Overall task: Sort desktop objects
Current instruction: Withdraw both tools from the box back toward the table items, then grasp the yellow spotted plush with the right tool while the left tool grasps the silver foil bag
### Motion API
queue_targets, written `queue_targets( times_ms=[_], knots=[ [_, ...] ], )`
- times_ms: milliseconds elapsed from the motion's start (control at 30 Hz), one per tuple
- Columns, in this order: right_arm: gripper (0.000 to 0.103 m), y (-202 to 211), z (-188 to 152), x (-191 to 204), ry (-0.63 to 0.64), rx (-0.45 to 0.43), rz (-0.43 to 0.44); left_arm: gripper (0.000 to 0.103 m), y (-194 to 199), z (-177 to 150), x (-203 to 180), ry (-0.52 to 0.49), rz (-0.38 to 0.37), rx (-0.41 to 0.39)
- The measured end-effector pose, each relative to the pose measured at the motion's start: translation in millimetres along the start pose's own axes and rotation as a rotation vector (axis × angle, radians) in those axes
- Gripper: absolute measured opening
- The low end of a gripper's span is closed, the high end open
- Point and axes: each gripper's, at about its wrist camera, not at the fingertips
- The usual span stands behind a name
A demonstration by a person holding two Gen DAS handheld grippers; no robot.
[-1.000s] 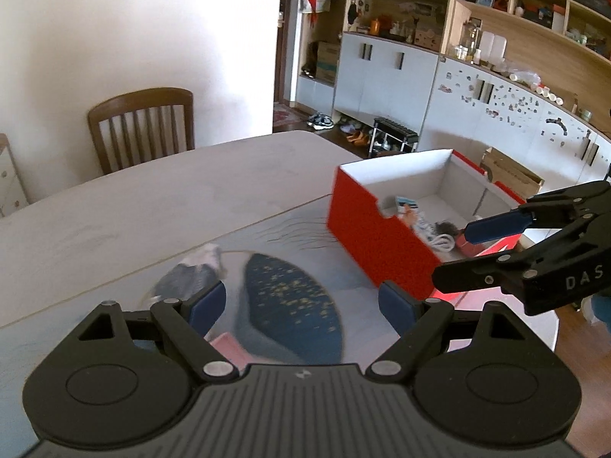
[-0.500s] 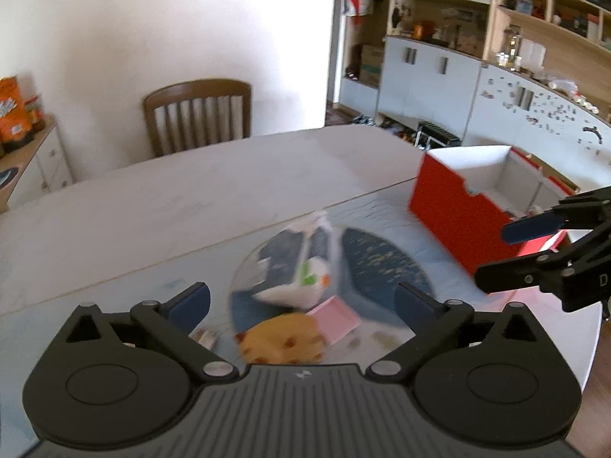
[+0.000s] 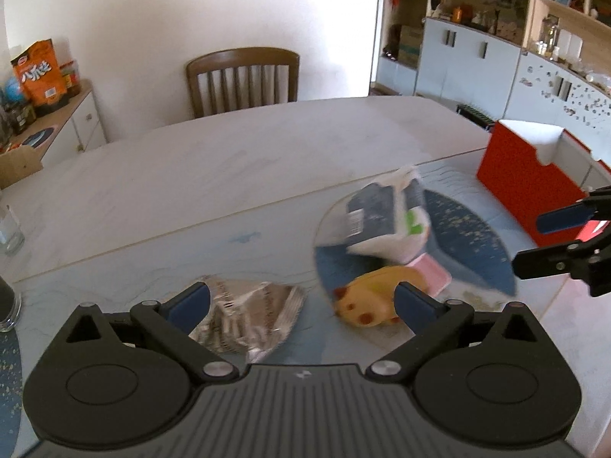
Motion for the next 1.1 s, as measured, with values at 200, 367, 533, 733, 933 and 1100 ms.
queue_targets(
  times_ms=[200,367,533,733,933,1100],
  knots=[
    [0.080,-16,6,15,0.026,0.023,0.017,0.103,-22,-3,19,-0.006,0.036,0.034],
    [0.080,-33,10,27,0.046,0.043,0.033,0.103,-39,-4,31,-0.011,0.044,0.063],
    [0.080,-50,11,37,0.070,0.073,0.046,0.103,-55,-6,36,-0.017,0.043,0.092],
    [0.080,-71,14,45,0.087,0.104,0.052,0.103,-69,-8,40,-0.005,0.032,0.124],
    [0.080,-90,17,48,0.100,0.129,0.050,0.103,-79,-8,42,0.001,0.025,0.140],
    [0.080,-102,19,53,0.122,0.141,0.047,0.103,-87,-7,40,-0.006,0.022,0.154]
  ],
)
Point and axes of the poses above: each gripper's, at about its wrist camera, not at the fingertips, and y roughly against the way its jaws point, x to its left, z to its top, and after that the axes turned 7 degrees about z, right-handed
